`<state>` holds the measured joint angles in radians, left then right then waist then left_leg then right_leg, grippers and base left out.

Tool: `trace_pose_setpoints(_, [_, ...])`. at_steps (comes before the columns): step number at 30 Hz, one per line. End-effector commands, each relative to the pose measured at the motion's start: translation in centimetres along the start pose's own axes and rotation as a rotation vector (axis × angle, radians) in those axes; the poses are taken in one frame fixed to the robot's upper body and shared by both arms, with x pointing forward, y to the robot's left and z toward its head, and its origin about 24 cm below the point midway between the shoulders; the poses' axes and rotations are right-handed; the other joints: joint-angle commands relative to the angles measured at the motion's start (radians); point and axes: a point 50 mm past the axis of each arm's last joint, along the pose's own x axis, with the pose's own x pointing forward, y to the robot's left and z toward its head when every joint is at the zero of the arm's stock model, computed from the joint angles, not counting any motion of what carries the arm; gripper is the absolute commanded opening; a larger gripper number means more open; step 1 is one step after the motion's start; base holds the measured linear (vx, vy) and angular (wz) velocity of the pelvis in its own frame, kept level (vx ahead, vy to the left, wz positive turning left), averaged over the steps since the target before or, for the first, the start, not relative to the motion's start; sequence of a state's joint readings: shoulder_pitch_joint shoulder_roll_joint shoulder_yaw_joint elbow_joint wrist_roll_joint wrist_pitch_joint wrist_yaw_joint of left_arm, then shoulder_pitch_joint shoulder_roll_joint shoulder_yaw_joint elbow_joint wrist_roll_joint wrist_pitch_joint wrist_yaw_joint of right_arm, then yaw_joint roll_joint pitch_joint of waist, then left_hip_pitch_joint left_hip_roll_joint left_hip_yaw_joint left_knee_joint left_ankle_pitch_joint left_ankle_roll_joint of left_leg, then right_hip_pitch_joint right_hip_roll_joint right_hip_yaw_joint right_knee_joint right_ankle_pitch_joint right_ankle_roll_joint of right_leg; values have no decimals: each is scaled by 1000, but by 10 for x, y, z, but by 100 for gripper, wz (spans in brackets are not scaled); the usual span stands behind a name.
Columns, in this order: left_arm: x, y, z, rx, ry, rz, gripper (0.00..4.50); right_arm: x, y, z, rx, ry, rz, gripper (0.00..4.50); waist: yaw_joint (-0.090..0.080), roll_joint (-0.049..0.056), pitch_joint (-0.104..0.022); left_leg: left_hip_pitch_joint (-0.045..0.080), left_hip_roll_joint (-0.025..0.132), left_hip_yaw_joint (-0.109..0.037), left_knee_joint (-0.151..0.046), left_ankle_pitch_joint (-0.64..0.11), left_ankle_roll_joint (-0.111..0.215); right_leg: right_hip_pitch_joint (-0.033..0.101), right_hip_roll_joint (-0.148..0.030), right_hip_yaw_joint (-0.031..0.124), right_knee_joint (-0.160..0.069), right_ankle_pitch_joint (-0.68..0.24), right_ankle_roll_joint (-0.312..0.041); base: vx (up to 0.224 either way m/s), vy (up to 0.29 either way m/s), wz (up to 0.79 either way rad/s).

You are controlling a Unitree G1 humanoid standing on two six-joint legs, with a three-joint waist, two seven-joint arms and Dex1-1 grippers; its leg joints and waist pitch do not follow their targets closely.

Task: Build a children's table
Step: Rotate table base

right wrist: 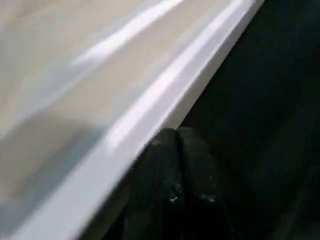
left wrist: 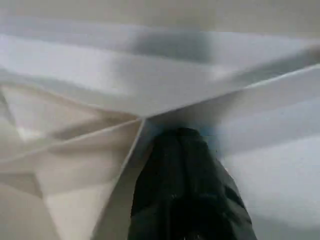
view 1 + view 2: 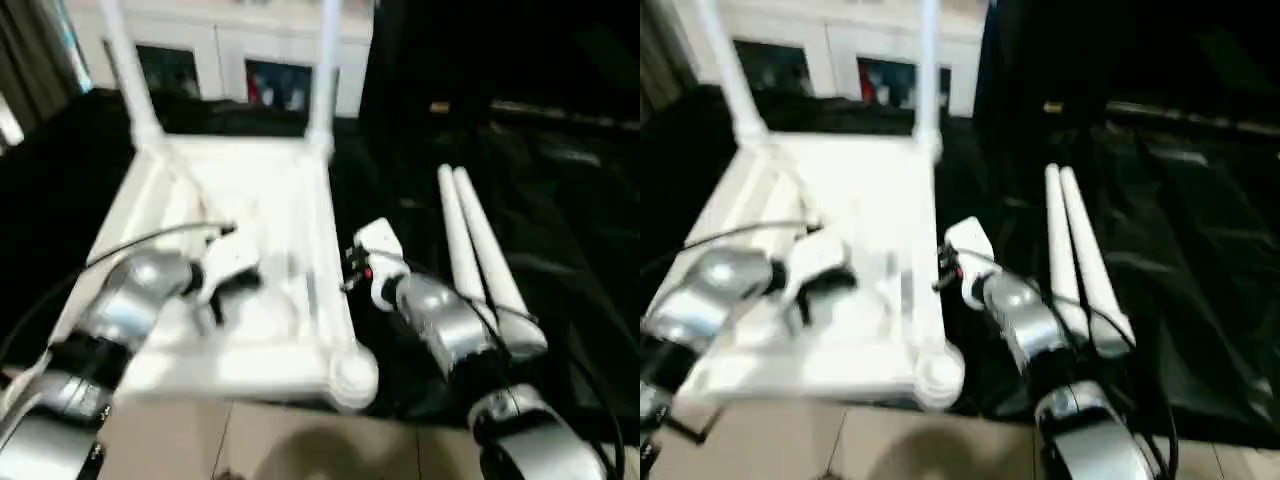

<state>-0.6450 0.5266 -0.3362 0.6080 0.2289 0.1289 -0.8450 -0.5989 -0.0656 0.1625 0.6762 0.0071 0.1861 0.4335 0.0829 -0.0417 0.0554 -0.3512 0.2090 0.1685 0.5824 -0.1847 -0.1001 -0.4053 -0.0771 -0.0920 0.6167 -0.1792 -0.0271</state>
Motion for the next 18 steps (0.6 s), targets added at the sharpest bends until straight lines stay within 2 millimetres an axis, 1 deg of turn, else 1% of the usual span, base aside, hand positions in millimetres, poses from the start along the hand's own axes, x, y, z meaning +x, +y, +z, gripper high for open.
trace_pose_setpoints(1, [1, 12, 1, 96, 57, 95, 7, -7, -6, 13, 0, -58, -22, 0, 1, 28, -73, 1, 18, -5, -67, -155, -25, 64, -66, 62, -60, -120, -150, 0, 0, 0])
trace_pose_setpoints(2, [1, 12, 1, 96, 57, 95, 7, -7, -6, 13, 0, -58, -22, 0, 1, 22, -75, 2, 18, -4, -65, -143, -22, 65, -64, 62, -58, -96, -148, 0, 0, 0])
trace_pose_setpoints(3, [3, 19, -3, 127, 102, 171, 7, -13, -12, 16, -9, -73, -69, 0, -1, 23, -74, -1, 17, -5, -66, -134, -21, 67, -62, 61, -55, -80, -153, 0, 0, 0])
trace_pose_setpoints(4, [4, 20, -3, 135, 111, 191, 7, -14, -13, 17, -12, -76, -81, 0, 2, 23, -75, 3, 17, -4, -63, -123, -18, 65, -60, 62, -55, -55, -154, 0, 0, 0])
trace_pose_setpoints(5, [5, 24, -6, 154, 141, 228, 7, -17, -17, 19, -12, -83, -110, 0, 0, 27, -76, -2, 16, -7, -64, -111, -21, 69, -62, 61, -50, -36, -162, 0, 0, 0])
trace_pose_setpoints(6, [5, 30, -7, 191, 164, 293, 7, -21, -22, 20, -6, -90, -155, 0, 0, 27, -75, 0, 15, -5, -63, -115, -19, 66, -58, 61, -55, -38, -160, 0, 0, 0])
trace_pose_setpoints(7, [6, 35, -6, 210, 174, 356, 7, -24, -27, 21, 0, -96, -190, 0, 1, 29, -76, 6, 14, -4, -61, -125, -21, 63, -56, 62, -56, -35, -159, 0, 0, 0])
trace_pose_setpoints(8, [6, 37, -6, 216, 175, 388, 7, -26, -29, 22, 2, -99, -206, 0, 0, 29, -75, 3, 13, -6, -62, -132, -25, 66, -56, 61, -55, -30, -161, 0, 0, 0])
trace_pose_setpoints(9, [6, 38, -6, 218, 175, 401, 7, -27, -30, 22, 3, -100, -211, 0, 1, 28, -77, 4, 15, -6, -62, -136, -27, 67, -59, 61, -54, -31, -164, 0, 0, 0])
trace_pose_setpoints(10, [7, 39, -3, 226, 163, 422, 7, -29, -32, 23, 5, -102, -227, 0, 1, 29, -76, 4, 14, -7, -62, -144, -24, 67, -59, 60, -56, -43, -167, 0, 0, 0])
trace_pose_setpoints(11, [9, 39, 0, 233, 138, 441, 7, -33, -35, 25, 4, -99, -253, 0, 2, 33, -76, 6, 15, -7, -61, -152, -24, 66, -60, 61, -57, -53, -171, 0, 0, 0])
trace_pose_setpoints(12, [10, 39, 0, 232, 129, 443, 7, -35, -36, 25, 2, -96, -263, 0, 3, 30, -75, 6, 14, -5, -61, -154, -22, 65, -59, 61, -60, -56, -171, 0, 0, 0])
trace_pose_setpoints(13, [10, 39, 2, 226, 114, 445, 7, -36, -36, 26, 4, -93, -269, 0, 5, 27, -75, 5, 15, -6, -61, -149, -21, 67, -60, 61, -58, -49, -173, 0, 0, 0])
trace_pose_setpoints(14, [11, 38, 6, 191, 70, 447, 7, -38, -38, 27, 0, -88, -284, 0, 5, 29, -75, 5, 15, -5, -60, -149, -20, 65, -61, 61, -58, -51, -179, 0, 0, 0])
trace_pose_setpoints(15, [12, 38, 8, 176, 51, 449, 7, -38, -39, 28, -2, -86, -289, 0, 6, 28, -74, 5, 14, -5, -60, -150, -20, 66, -61, 61, -58, -52, -181, 0, 0, 0])
trace_pose_setpoints(16, [13, 37, 12, 147, 7, 454, 7, -40, -40, 29, -5, -81, -303, 0, 8, 29, -74, 7, 15, -4, -60, -154, -19, 64, -61, 61, -60, -56, -187, 0, 0, 0])
trace_pose_setpoints(17, [14, 36, 18, 115, -58, 441, 7, -42, -41, 30, 11, -71, -316, 0, 9, 31, -75, 7, 17, -4, -61, -157, -19, 63, -63, 61, -60, -57, -192, 0, 0, 0])
trace_pose_setpoints(18, [13, 35, 23, 55, -107, 433, 7, -44, -42, 33, 31, -67, -317, 0, 9, 29, -74, 6, 15, -5, -60, -155, -19, 65, -62, 61, -59, -54, -194, 0, 0, 0])
